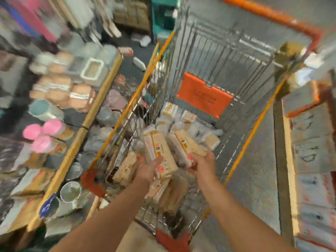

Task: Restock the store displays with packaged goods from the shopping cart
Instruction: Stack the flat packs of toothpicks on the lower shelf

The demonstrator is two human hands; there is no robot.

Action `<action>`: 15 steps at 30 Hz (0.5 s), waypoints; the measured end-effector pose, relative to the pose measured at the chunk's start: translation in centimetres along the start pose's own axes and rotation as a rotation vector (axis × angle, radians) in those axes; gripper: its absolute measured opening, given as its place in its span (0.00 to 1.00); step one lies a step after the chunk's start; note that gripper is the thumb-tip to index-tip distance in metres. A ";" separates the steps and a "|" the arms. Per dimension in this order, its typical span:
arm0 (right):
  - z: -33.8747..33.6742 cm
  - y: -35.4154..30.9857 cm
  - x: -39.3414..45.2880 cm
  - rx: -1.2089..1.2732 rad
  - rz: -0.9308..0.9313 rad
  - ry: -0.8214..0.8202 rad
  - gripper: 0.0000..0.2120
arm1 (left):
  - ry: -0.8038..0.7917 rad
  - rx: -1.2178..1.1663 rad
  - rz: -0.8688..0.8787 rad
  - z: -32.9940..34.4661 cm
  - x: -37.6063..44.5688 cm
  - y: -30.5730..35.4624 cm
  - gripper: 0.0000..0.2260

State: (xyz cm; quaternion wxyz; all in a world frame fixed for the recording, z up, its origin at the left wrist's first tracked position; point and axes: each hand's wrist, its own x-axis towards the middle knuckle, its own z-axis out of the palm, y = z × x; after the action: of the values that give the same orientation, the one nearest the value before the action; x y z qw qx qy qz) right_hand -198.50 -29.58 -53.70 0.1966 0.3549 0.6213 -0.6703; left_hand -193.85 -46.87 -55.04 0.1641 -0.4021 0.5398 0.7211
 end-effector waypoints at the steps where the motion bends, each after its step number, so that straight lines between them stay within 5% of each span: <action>1: -0.4 -0.7 -1.1 0.031 -0.028 -0.047 0.37 | -0.001 -0.047 0.016 0.9 -1.9 0.3 0.29; 5: -2.7 -3.2 -7.1 0.169 -0.152 -0.258 0.28 | 0.052 -0.188 0.164 3.6 -8.5 0.2 0.23; 10: -6.3 -4.6 -14.1 0.042 -0.253 -0.427 0.17 | 0.140 -0.312 0.432 4.5 -15.9 -2.1 0.46; 13: -6.7 -4.3 -18.2 -0.057 -0.252 -0.560 0.19 | 0.268 -0.402 0.505 3.5 -21.7 -2.5 0.37; 15: -5.9 -4.0 -21.7 -0.132 -0.284 -0.680 0.16 | 0.352 -0.443 0.624 1.9 -25.3 -2.9 0.21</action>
State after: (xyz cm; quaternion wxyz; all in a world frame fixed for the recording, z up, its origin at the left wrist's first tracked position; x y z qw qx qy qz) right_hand -185.39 -27.10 -35.11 0.3192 0.0087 0.6056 -0.7289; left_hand -176.86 -39.06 -37.58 -0.2475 -0.3621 0.4874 0.7550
